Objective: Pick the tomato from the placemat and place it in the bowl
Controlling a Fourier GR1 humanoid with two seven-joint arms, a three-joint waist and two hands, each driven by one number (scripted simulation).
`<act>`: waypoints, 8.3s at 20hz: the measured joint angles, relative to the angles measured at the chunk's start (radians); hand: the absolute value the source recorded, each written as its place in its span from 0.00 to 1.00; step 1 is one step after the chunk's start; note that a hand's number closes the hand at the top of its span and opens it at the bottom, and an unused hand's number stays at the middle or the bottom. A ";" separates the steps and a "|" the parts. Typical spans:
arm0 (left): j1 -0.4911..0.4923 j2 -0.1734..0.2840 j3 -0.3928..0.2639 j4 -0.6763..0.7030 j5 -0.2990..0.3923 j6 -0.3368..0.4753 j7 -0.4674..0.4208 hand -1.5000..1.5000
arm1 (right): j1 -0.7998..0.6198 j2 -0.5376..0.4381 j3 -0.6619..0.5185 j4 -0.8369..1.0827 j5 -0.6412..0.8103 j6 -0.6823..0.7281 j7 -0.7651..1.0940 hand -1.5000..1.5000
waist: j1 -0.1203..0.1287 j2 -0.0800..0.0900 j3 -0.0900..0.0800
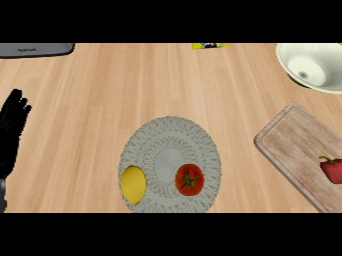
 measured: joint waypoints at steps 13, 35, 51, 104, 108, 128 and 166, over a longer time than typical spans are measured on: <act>-0.097 -0.031 -0.043 -0.024 -0.045 -0.007 0.051 0.50 | 0.420 -0.098 0.183 -0.134 0.370 -0.094 0.185 0.00 | 0.097 0.038 -0.003; -0.127 -0.065 -0.051 -0.010 -0.075 -0.016 0.060 0.50 | 0.302 0.002 0.115 -0.239 1.087 0.390 0.971 0.00 | 0.116 0.041 -0.003; -0.105 -0.079 0.004 0.012 -0.099 -0.046 0.065 0.50 | -0.510 -0.005 0.168 0.063 1.258 0.609 1.732 0.00 | 0.080 0.017 0.000; -0.087 -0.211 0.124 -0.016 -0.241 -0.154 0.098 0.50 | -1.484 -0.682 -0.517 0.466 0.416 1.084 1.097 1.00 | 0.078 0.013 0.000; -0.089 -0.207 0.143 -0.008 -0.236 -0.172 0.094 0.50 | -1.540 -0.713 -0.620 0.566 0.372 1.114 1.035 1.00 | 0.078 0.013 0.000; -0.126 -0.239 0.134 -0.010 -0.261 -0.200 0.093 0.50 | -1.886 -0.742 -0.808 1.532 0.409 0.976 0.480 1.00 | 0.132 0.037 0.004; -0.129 -0.252 0.143 -0.026 -0.268 -0.195 0.099 0.50 | -1.765 -1.062 -1.246 1.927 0.019 1.626 0.324 0.00 | 0.117 0.051 0.016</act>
